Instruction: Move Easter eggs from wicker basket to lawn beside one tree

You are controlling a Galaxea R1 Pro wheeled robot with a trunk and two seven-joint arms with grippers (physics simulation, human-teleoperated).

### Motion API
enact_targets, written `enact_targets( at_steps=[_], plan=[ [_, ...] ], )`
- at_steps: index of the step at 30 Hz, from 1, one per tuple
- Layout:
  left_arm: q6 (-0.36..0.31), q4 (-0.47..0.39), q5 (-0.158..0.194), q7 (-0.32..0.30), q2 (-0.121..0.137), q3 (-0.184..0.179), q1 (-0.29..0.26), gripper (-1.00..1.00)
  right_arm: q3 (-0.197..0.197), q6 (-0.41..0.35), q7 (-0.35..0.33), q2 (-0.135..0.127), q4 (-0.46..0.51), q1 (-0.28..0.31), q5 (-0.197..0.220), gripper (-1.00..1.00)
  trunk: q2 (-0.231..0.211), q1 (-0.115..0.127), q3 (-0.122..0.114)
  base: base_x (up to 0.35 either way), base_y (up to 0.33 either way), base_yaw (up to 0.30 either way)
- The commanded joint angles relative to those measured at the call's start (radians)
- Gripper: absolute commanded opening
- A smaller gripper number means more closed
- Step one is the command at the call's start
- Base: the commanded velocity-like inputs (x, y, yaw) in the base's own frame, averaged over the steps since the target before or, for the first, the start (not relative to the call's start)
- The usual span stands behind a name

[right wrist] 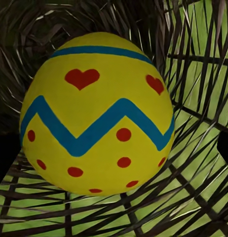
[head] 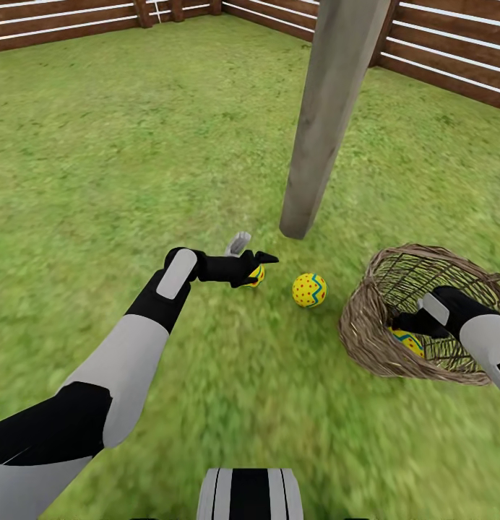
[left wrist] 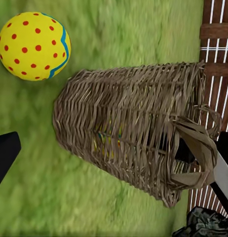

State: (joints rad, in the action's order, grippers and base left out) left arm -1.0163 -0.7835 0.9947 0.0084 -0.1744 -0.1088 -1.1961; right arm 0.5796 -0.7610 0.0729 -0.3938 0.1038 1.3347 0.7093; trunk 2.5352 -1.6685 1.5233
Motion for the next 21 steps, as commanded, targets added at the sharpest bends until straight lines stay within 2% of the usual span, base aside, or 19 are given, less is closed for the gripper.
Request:
enact_targets(
  at_steps=[1, 5, 12, 21],
  plan=[
    [-0.002, 0.000, 0.001, 0.001, 0.000, 0.000, 0.000, 1.00, 0.005, -0.005, 0.007, 0.000, 0.003, 0.000, 0.011, 1.00, 0.000, 0.000, 0.001, 0.000, 0.000, 0.000],
    [-0.002, 0.000, 0.001, 0.001, 0.000, 0.000, 0.000, 1.00, 0.005, -0.006, -0.003, 0.002, 0.005, 0.000, 0.012, 1.00, 0.000, 0.000, 0.001, 0.000, 0.000, 0.000],
    [-0.002, 0.000, 0.002, 0.001, 0.000, 0.000, 0.000, 1.00, 0.005, -0.006, -0.075, 0.002, 0.003, 0.000, 0.012, 1.00, 0.000, 0.000, 0.001, 0.000, 0.000, 0.000],
    [-0.002, 0.000, 0.000, 0.002, 0.000, 0.000, 0.000, 1.00, 0.004, -0.005, -0.093, 0.001, 0.002, 0.000, 0.009, 1.00, 0.002, -0.004, 0.035, 0.000, 0.000, 0.000]
  ],
)
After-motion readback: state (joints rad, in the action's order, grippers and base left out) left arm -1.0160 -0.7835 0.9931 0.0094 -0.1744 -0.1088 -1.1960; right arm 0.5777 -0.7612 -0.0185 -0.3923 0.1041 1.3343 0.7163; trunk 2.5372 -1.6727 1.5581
